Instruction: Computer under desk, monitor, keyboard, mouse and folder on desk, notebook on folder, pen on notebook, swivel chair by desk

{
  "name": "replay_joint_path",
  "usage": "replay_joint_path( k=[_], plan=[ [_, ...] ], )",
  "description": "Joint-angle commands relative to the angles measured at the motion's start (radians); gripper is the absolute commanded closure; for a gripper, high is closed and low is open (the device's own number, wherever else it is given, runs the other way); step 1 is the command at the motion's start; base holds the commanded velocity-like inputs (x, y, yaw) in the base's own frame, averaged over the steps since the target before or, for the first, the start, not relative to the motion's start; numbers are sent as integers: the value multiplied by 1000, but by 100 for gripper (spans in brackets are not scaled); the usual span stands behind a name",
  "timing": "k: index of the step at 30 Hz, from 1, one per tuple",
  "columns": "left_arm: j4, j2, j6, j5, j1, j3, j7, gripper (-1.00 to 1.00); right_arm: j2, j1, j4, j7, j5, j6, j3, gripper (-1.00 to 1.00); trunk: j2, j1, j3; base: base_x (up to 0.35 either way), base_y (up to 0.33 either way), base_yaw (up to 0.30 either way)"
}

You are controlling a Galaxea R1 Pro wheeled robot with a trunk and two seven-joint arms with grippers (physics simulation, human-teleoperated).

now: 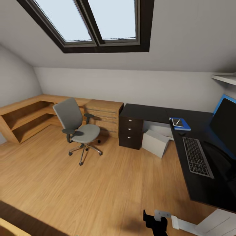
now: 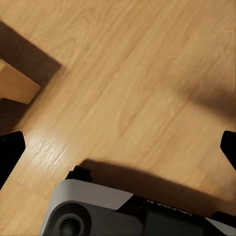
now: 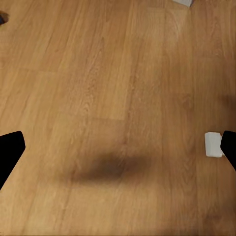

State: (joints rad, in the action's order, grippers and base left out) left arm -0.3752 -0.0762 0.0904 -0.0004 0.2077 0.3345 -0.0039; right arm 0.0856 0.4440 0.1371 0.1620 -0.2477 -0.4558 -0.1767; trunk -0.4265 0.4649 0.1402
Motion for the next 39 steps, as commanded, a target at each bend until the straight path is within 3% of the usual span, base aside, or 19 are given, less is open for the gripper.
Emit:
replay_joint_path(
  k=[1, 4, 15, 19, 20, 27, 34, 39],
  plan=[
    [1, 0, 3, 3, 1, 4, 0, -100, 0, 1, -3, 6, -7, -3, -9, -100, 6, -3, -3, 0, 0, 117],
    [1, 3, 9, 9, 1, 3, -1, -100, 8, 1, -8, 6, -7, -3, -10, -100, 27, -15, -16, 0, 0, 134],
    [1, 30, 22, 13, 1, 5, 1, -100, 15, 1, -69, 8, -4, -6, -9, -100, 27, -15, -32, 0, 0, 163],
    [1, 35, 23, 13, 1, 3, 7, -100, -17, 1, -108, 8, -5, -41, -9, -100, 27, -15, -38, 0, 0, 134],
    [1, 36, 23, 13, 1, 4, 8, -100, -44, 0, -130, 8, -6, -80, -9, -100, 27, -15, -39, 0, 0, 66],
    [38, 34, 46, 12, 1, 5, 8, -100, -62, -20, -155, 7, -5, -113, -9, -100, 27, -15, -50, 0, 0, 29],
    [92, 38, 155, 12, 1, 4, 10, -100, -40, -54, -159, 7, -2, -130, -11, -100, 27, -15, -61, 0, 0, 4],
    [133, 40, 170, 12, 1, 4, 7, -100, -36, -57, -159, 7, -1, -133, -10, -100, 27, -15, -69, 0, 0, 0]
  ],
)
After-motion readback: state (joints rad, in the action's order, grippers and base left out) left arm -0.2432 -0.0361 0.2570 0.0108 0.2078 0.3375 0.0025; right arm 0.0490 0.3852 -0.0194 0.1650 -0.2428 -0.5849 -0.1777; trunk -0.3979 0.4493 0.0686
